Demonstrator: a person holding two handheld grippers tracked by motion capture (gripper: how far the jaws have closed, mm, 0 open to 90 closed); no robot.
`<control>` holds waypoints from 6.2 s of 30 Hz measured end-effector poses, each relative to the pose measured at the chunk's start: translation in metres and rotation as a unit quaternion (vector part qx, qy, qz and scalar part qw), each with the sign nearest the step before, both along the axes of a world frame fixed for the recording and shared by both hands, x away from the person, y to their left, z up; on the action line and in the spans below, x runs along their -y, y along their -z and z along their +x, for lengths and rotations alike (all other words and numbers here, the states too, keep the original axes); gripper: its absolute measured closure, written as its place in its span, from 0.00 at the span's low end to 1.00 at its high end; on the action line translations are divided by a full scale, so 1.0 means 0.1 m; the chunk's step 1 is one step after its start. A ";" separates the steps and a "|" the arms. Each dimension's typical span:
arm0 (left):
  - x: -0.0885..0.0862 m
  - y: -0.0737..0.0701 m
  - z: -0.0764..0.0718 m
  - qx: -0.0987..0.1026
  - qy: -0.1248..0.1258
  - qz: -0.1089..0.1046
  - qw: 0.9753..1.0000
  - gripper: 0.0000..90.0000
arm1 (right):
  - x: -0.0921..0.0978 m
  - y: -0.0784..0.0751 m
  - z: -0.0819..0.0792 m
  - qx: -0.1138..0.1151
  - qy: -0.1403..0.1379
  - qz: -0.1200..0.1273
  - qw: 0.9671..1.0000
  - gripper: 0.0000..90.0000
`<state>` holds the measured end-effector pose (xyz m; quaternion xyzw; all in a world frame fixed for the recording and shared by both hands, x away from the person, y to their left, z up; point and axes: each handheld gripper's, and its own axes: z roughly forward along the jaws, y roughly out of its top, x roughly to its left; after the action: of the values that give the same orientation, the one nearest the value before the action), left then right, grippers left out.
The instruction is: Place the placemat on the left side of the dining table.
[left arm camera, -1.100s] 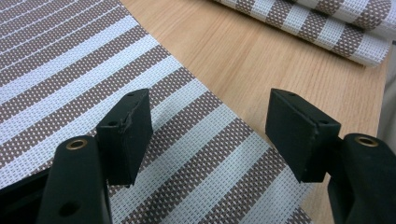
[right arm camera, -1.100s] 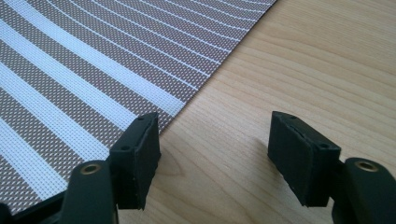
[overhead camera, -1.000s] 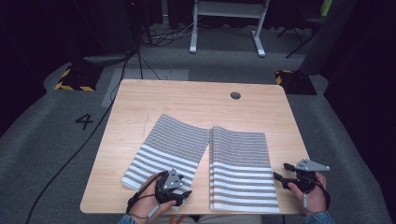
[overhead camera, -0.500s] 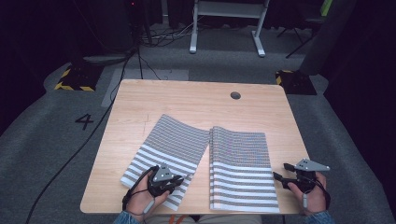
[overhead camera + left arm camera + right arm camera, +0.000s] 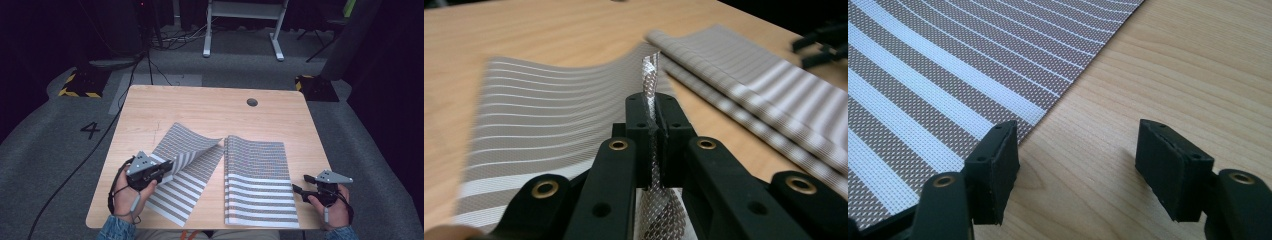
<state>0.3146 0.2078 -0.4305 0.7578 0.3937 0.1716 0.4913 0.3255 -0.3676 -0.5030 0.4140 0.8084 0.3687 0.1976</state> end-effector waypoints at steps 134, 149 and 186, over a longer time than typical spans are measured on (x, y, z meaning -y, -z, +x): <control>1.25 0.23 0.01 -0.016 0.239 0.044 0.970 0.97 | -0.02 0.00 0.00 -0.004 0.001 0.003 1.000 0.35; 1.11 0.33 -0.37 -0.020 0.347 0.039 0.937 0.97 | -0.02 0.00 0.00 -0.004 0.001 0.003 1.000 0.35; 0.16 0.54 -1.00 -0.137 0.025 0.105 0.985 0.37 | -0.02 0.00 0.00 -0.004 0.002 0.003 1.000 0.35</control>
<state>0.2146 0.1920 -0.4849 0.8311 0.4183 0.0943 0.3541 0.3258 -0.3659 -0.5028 0.4174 0.8072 0.3697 0.1938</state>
